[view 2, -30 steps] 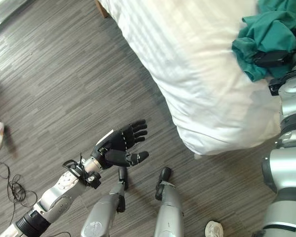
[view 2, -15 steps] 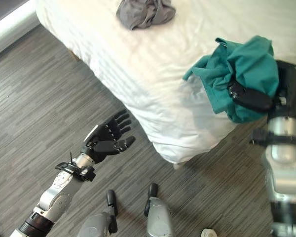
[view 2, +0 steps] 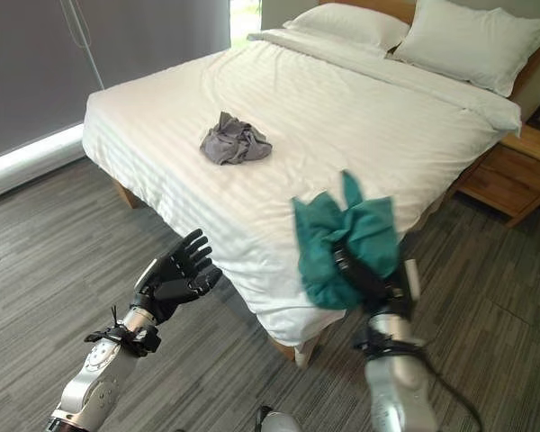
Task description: Pick up bed clothes into laundry basket.
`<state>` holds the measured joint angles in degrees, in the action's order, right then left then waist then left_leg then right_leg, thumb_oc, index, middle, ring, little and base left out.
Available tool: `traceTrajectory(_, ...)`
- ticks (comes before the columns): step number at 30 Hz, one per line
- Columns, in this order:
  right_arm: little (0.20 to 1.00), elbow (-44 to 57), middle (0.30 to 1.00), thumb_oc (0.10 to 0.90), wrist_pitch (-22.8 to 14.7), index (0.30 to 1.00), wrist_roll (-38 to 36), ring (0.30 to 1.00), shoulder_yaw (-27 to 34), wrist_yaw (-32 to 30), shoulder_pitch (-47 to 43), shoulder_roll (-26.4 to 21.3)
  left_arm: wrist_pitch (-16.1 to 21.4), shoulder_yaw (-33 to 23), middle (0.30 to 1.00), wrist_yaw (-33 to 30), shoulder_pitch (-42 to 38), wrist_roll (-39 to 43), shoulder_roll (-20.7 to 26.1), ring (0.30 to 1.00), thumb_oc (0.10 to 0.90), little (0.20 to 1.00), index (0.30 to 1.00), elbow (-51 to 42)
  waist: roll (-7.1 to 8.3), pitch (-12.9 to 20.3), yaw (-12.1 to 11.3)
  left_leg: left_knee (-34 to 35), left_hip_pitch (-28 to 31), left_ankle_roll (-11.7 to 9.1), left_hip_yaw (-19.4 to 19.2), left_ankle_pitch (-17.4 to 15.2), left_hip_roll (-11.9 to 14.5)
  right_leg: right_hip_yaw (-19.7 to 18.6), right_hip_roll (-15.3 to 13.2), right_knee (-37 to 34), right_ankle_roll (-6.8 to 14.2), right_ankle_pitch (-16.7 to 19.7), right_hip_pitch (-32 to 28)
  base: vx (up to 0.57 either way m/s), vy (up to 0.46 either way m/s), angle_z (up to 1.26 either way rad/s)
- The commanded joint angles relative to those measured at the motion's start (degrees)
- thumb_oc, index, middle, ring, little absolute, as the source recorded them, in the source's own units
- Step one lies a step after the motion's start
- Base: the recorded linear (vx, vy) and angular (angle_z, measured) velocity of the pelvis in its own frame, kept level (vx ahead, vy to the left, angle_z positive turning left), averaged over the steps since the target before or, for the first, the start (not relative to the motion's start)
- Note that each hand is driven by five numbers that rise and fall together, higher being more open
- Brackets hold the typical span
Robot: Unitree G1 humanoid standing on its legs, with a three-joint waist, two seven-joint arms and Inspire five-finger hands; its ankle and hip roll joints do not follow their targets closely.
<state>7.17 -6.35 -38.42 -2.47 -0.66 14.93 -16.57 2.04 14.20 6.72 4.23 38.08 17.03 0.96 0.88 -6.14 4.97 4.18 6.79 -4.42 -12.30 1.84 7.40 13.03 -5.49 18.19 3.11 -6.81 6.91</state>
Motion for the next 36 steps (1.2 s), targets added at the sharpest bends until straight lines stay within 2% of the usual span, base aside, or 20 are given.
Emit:
traceTrajectory(1, 0.3, 7.33, 0.3, 0.4, -3.47, 0.3, -3.32, 0.3, 1.22, 5.39, -3.5, 1.04, 4.39, -1.65, 0.9, 1.2, -1.28, -1.37, 0.99, 0.9, 0.8, 0.9, 0.9, -4.07, 4.24, 3.05, -0.46, -0.33, 2.87, -0.68, 1.01, -1.8, 0.34, -3.49, -2.6, -17.82, 5.95, 6.32, -12.05, 0.0, 0.0, 0.0)
traceTrajectory(12, 0.3, 6.54, 0.3, 0.4, -4.86, 0.3, -0.02, 0.3, 6.54, 2.86, -4.55, -0.34, 5.21, -2.92, 0.9, 1.34, 0.18, -1.5, 1.11, 0.9, 0.8, 0.9, 0.9, -4.63, 3.51, 2.12, -1.0, -0.22, 2.04, -0.35, 2.18, -1.73, -0.82, -2.71, -3.66, -18.14, 6.22, 7.04, -12.1, 0.0, 0.012, 0.02)
traceTrajectory(13, 0.3, -2.39, 0.3, 0.4, -4.9, 0.3, 2.07, 0.3, 10.37, -0.57, -2.96, -0.36, 7.42, -7.04, 0.9, -4.09, -4.02, -0.16, -3.05, 0.9, 0.8, 0.9, 0.9, -0.79, -0.14, -2.05, 0.77, -3.05, -2.77, -1.79, 7.14, -4.11, 0.15, 2.26, -3.27, -12.23, 3.58, 2.8, -5.53, 0.0, 0.0, 0.0)
traceTrajectory(16, 0.3, -1.92, 0.3, 0.4, -4.9, 0.3, 2.55, 0.3, 9.01, -1.45, -5.03, -0.65, 7.68, -7.46, 0.9, -4.31, -5.17, -1.4, -1.21, 0.9, 0.8, 0.9, 0.9, -2.33, 0.46, -2.49, 0.13, -5.53, -3.97, -1.76, 7.46, -4.74, -0.29, 3.16, -4.93, -12.3, 4.14, 3.88, -5.93, -0.01, 0.105, 0.28)
traceTrajectory(19, 0.3, -2.84, 0.3, 0.4, -3.8, 0.3, 4.06, 0.3, 4.65, 0.14, -10.47, -2.19, 8.76, -11.9, 0.9, -4.71, -1.71, -2.28, 0.46, 0.9, 0.8, 0.9, 0.9, -3.3, 1.31, -3.31, -3.65, -6.75, -3.98, 0.41, 8.46, -6.72, -3.4, 4.1, -8.35, -12.15, 5.79, 5.93, -7.29, 0.04, 0.187, 0.12)
traceTrajectory(20, 0.3, -3.0, 0.3, 0.4, -3.87, 0.3, 4.07, 0.3, 4.51, 0.14, -10.65, -2.19, 8.75, -12.03, 0.9, -4.72, -1.67, -2.3, 0.47, 0.9, 0.8, 0.9, 0.9, -3.35, 1.42, -3.44, -3.5, -6.88, -3.94, 0.51, 8.49, -6.81, -3.55, 4.1, -8.52, -12.05, 5.9, 5.86, -7.36, 0.07, 0.247, 0.07)
traceTrajectory(21, 0.3, -2.5, 0.3, 0.4, -3.4, 0.3, 3.65, 0.3, 4.4, 0.07, -12.17, -1.86, 8.97, -15.14, 0.9, -5.69, 1.12, -2.62, 0.44, 0.9, 0.8, 0.9, 0.9, -3.38, 1.3, -3.61, -5.12, -6.98, -3.9, 1.89, 9.78, -7.48, -5.46, 3.56, -10.91, -8.58, 6.16, 6.15, -7.04, 0.11, 0.302, 0.14)
traceTrajectory(22, 0.3, -2.39, 0.3, 0.4, -3.49, 0.3, 3.55, 0.3, 4.82, 0.3, -12.13, -1.49, 8.94, -16.71, 0.9, -6.19, 2.47, -3.48, 0.69, 0.9, 0.8, 0.9, 0.9, -3.0, 1.01, -3.69, -5.61, -6.87, -3.45, 2.8, 10.72, -7.81, -6.58, 2.61, -12.21, -5.09, 6.2, 6.24, -6.52, 0.2, 0.442, 0.25)
traceTrajectory(23, 0.3, -2.31, 0.3, 0.4, -3.65, 0.3, 3.75, 0.3, 5.37, 0.34, -11.73, -1.05, 8.92, -17.99, 0.9, -7.25, 3.77, -5.53, 1.14, 0.9, 0.8, 0.9, 0.9, -2.37, 0.71, -3.78, -6.03, -6.95, -2.56, 3.91, 11.97, -8.52, -8.1, 1.68, -13.7, 0.11, 6.02, 7.9, -5.76, 0.2, 0.396, 0.4)
traceTrajectory(24, 0.3, -2.34, 0.3, 0.4, -3.45, 0.3, 4.23, 0.3, 5.46, 0.2, -11.36, -0.68, 8.79, -18.15, 0.9, -7.13, 4.13, -5.88, 1.5, 0.9, 0.8, 0.9, 0.9, -2.69, 0.63, -3.78, -6.03, -7.15, -2.16, 5.09, 12.78, -8.61, -9.55, 0.56, -15.11, 5.12, 5.8, 10.92, -4.16, 0.23, 0.4, 0.4)
traceTrajectory(26, 0.3, -2.22, 0.3, 0.4, -3.31, 0.3, 5.5, 0.3, 5.8, 0.3, -9.97, -0.34, 8.3, -18.39, 0.9, -6.63, 4.51, -5.51, 1.6, 0.9, 0.8, 0.9, 0.9, -2.91, -0.37, -4.88, -5.24, -7.42, 0.01, 7.3, 15.26, -9.6, -11.97, -4.67, -16.45, 15.16, 5.35, 16.96, -0.97, 0.22, 0.403, 0.6)
traceTrajectory(27, 0.3, -2.18, 0.3, 0.4, -3.08, 0.3, 6.0, 0.3, 6.14, 0.62, -9.18, -0.15, 8.06, -18.81, 0.9, -6.27, 4.51, -5.25, 1.72, 0.9, 0.8, 0.9, 0.9, -2.67, -1.25, -5.19, -4.67, -7.37, 0.49, 7.93, 16.3, -9.5, -12.06, -6.5, -15.7, 18.8, 5.1, 17.32, 1.14, 0.19, 0.334, 0.75)
traceTrajectory(28, 0.3, -2.59, 0.3, 0.4, -3.07, 0.3, 6.6, 0.3, 6.75, 0.89, -8.24, -0.37, 8.04, -18.8, 0.9, -5.88, 4.23, -5.8, 2.08, 0.9, 0.8, 0.9, 0.9, -2.39, -1.92, -5.64, -3.23, -7.34, 1.16, 8.36, 17.74, -9.98, -11.84, -10.3, -11.08, 22.97, 4.87, 15.19, 4.97, 0.11, 0.182, 0.8)
traceTrajectory(29, 0.3, -2.6, 0.3, 0.4, -3.07, 0.3, 6.6, 0.3, 6.76, 0.89, -8.24, -0.37, 8.04, -18.8, 0.9, -5.88, 4.23, -5.8, 2.07, 0.9, 0.8, 0.9, 0.9, -2.38, -1.93, -5.53, -3.29, -7.34, 1.04, 8.36, 17.68, -9.97, -11.84, -10.36, -11.06, 22.98, 4.86, 15.22, 5.13, 0.2, 0.159, 0.67)
traceTrajectory(30, 0.3, -2.83, 0.3, 0.4, -2.66, 0.3, 6.49, 0.3, 7.89, 1.23, -7.09, -0.53, 8.09, -18.33, 0.9, -5.49, 3.27, -5.83, 2.37, 0.9, 0.8, 0.9, 0.9, -1.65, -2.43, -5.68, -0.92, -6.77, 2.7, 8.42, 19.66, -10.47, -11.81, -13.36, -5.07, 23.84, 4.36, 11.01, 8.64, 0.27, 0.136, 0.73)
traceTrajectory(31, 0.3, -2.66, 0.3, 0.4, -2.58, 0.3, 6.11, 0.3, 8.38, 1.65, -6.24, -0.76, 8.1, -17.86, 0.9, -5.16, 2.54, -6.37, 2.43, 0.9, 0.8, 0.9, 0.9, -1.29, -2.87, -5.33, -0.15, -5.94, 3.43, 8.24, 20.8, -10.6, -11.95, -13.26, -3.22, 23.04, 4.23, 10.15, 10.66, 0.38, 0.219, 0.66)
traceTrajectory(32, 0.3, -2.72, 0.3, 0.4, -3.13, 0.3, 5.29, 0.3, 9.6, 1.85, -5.45, -0.87, 8.32, -17.58, 0.9, -4.68, 0.88, -8.38, 3.58, 0.9, 0.8, 0.9, 0.9, -1.69, -3.4, -5.24, 2.04, -5.34, 4.48, 7.91, 22.31, -10.35, -12.22, -12.61, -0.63, 19.61, 3.35, 9.7, 13.65, 0.41, 0.171, 0.71)
traceTrajectory(34, 0.3, -2.27, 0.3, 0.4, -3.4, 0.3, 4.89, 0.3, 10.99, 2.43, -4.52, -1.85, 8.58, -16.67, 0.9, -4.35, -2.44, -8.94, 5.69, 0.9, 0.8, 0.9, 0.9, -1.27, -3.29, -4.97, 4.63, -3.8, 8.29, 7.56, 24.17, -12.32, -13.59, -9.73, -0.26, 14.04, 3.41, 9.58, 16.84, 0.53, 0.158, 0.75)
traceTrajectory(35, 0.3, -2.18, 0.3, 0.4, -3.82, 0.3, 4.81, 0.3, 11.84, 2.6, -4.22, -2.43, 8.91, -15.81, 0.9, -4.1, -5.83, -8.77, 7.18, 0.9, 0.8, 0.9, 0.9, -0.4, -2.64, -4.44, 6.84, -2.59, 11.4, 7.51, 25.26, -13.53, -14.88, -6.25, -0.02, 7.13, 3.48, 10.08, 18.67, 0.63, 0.111, 0.65)
traceTrajectory(36, 0.3, -2.21, 0.3, 0.4, -3.95, 0.3, 4.65, 0.3, 12.6, 2.64, -3.81, -2.73, 9.21, -14.88, 0.9, -4.26, -8.56, -8.79, 7.88, 0.9, 0.8, 0.9, 0.9, 1.27, -2.54, -4.09, 8.8, -1.47, 13.87, 7.16, 26.47, -14.4, -14.99, -2.49, 0.43, 1.33, 3.65, 10.66, 18.69, 0.69, 0.073, 0.79)
